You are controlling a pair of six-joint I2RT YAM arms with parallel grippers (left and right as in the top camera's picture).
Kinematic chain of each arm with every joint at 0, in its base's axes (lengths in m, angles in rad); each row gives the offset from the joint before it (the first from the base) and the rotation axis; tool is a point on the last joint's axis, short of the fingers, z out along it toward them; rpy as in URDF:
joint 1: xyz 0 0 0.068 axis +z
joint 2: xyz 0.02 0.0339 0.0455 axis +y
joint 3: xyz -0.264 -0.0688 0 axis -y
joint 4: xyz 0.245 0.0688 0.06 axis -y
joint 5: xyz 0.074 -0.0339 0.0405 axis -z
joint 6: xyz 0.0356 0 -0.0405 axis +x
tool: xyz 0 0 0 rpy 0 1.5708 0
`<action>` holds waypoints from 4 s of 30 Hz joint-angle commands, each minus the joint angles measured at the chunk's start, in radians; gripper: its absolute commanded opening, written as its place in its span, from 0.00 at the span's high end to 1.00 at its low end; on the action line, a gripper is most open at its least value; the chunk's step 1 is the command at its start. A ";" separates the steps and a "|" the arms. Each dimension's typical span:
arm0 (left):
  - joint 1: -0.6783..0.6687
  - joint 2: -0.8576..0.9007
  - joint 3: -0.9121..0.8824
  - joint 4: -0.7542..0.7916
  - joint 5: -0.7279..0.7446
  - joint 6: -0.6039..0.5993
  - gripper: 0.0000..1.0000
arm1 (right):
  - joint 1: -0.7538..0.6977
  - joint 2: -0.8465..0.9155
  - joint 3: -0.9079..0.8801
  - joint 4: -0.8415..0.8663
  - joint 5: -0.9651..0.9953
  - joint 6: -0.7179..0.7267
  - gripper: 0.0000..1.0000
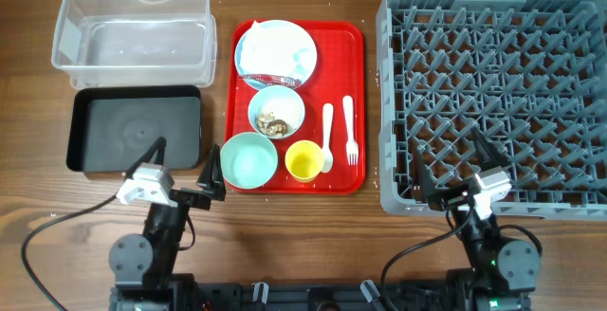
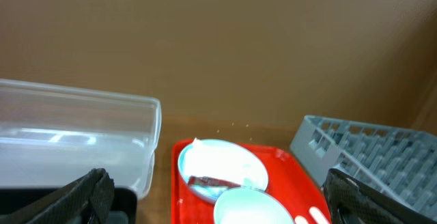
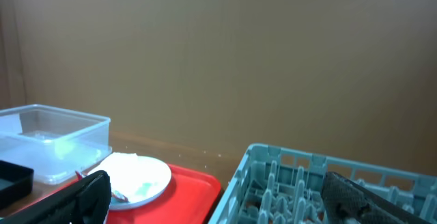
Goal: Sort waste into correct bins and load items into the dishwasher rack
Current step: 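Move the left gripper to the white tissue on the plate, then grasp the white tissue with the left gripper and lift, then carry the tissue left into the clear plastic bin and release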
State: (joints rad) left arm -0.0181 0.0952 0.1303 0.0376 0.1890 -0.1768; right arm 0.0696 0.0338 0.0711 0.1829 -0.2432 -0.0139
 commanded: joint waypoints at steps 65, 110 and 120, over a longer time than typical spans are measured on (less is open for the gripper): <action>-0.268 2.350 1.902 -0.893 -0.224 0.004 0.20 | 0.003 1.337 1.295 -1.088 -0.198 0.041 0.00; 0.073 2.133 2.083 -1.061 -0.106 0.004 0.01 | 0.003 1.337 1.295 -1.067 -0.171 0.042 0.00; -0.068 2.097 2.063 -1.334 -0.022 0.095 0.06 | 0.003 1.337 1.296 -1.063 -0.171 0.041 0.00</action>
State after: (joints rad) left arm -0.0231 2.1921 2.2116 -1.2770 0.1284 -0.1642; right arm 0.0696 1.3689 1.3472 -0.8890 -0.4217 0.0219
